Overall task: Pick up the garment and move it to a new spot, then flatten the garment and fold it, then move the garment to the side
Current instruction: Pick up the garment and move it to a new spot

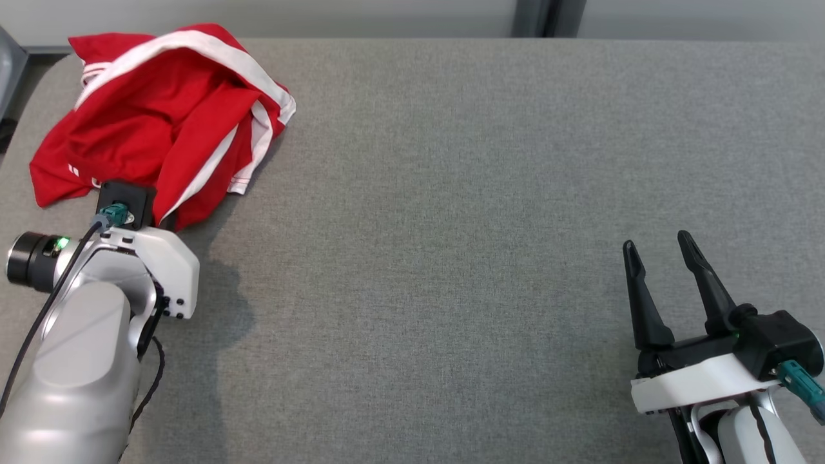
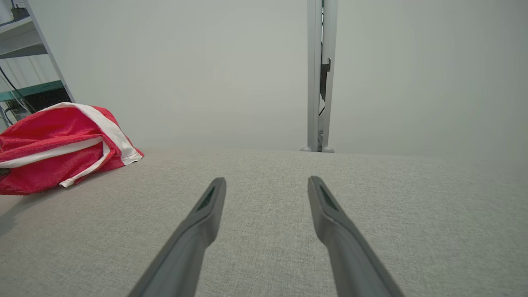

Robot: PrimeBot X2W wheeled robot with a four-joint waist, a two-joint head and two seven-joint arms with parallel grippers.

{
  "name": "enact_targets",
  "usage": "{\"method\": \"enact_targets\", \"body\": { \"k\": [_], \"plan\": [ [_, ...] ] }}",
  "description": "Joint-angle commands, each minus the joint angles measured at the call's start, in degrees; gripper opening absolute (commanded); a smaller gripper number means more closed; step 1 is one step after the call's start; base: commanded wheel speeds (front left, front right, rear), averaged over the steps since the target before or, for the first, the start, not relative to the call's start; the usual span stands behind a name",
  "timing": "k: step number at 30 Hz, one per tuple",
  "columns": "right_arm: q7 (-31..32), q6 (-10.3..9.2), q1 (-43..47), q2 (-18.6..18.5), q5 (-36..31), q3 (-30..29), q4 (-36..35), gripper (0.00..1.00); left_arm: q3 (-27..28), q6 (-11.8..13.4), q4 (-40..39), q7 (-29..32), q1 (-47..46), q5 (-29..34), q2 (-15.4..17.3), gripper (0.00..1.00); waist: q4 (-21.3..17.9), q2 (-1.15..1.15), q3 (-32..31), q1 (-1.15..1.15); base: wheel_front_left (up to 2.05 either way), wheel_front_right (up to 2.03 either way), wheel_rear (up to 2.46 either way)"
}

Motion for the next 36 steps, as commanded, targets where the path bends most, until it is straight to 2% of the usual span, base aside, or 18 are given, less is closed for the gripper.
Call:
{"method": "enact_targets", "body": {
  "k": [1,7,14,21,25,29,36],
  "plan": [
    [0.0,0.11,0.7,-0.4,0.6,-0.3,0.3,1.00,-0.2,-0.1,-0.9,-1.4,-1.7,-0.3,-0.1,0.00,0.1,0.00,-1.8,0.00,0.00,0.00,0.00],
    [0.0,0.11,2.3,-0.4,1.6,-0.9,0.7,1.00,-2.3,0.3,-4.9,-4.7,-3.2,1.6,-0.1,0.00,-0.6,0.00,-6.1,0.00,0.00,0.00,0.00],
    [0.0,0.11,4.4,-0.4,2.6,-1.7,1.4,1.00,-4.3,0.8,-10.8,-5.7,-5.9,4.0,1.0,0.00,-2.5,0.00,-10.6,0.00,0.00,0.00,0.00],
    [0.0,0.11,6.5,-0.4,3.3,-2.7,2.0,1.00,-6.8,-0.4,-18.1,-4.6,-8.9,4.6,0.3,0.00,-6.2,0.00,-14.7,0.00,0.00,0.00,0.00],
    [0.0,0.11,7.2,-0.4,3.2,-2.9,2.1,1.00,-8.3,-1.1,-22.1,-3.0,-10.2,3.6,-1.9,0.00,-8.7,0.00,-15.8,0.00,0.00,0.00,0.00],
    [0.0,0.11,7.6,-0.4,3.2,-3.0,2.0,1.00,-9.5,-1.4,-24.9,-1.0,-11.4,1.8,-5.6,0.00,-11.2,0.00,-15.9,0.00,0.00,0.00,0.00],
    [0.0,0.11,6.8,-0.4,3.6,-2.7,1.7,1.00,-10.4,1.5,-25.2,3.5,-10.2,-2.7,-11.6,0.00,-15.0,0.00,-13.2,0.00,0.00,0.00,0.00]
  ]
}}
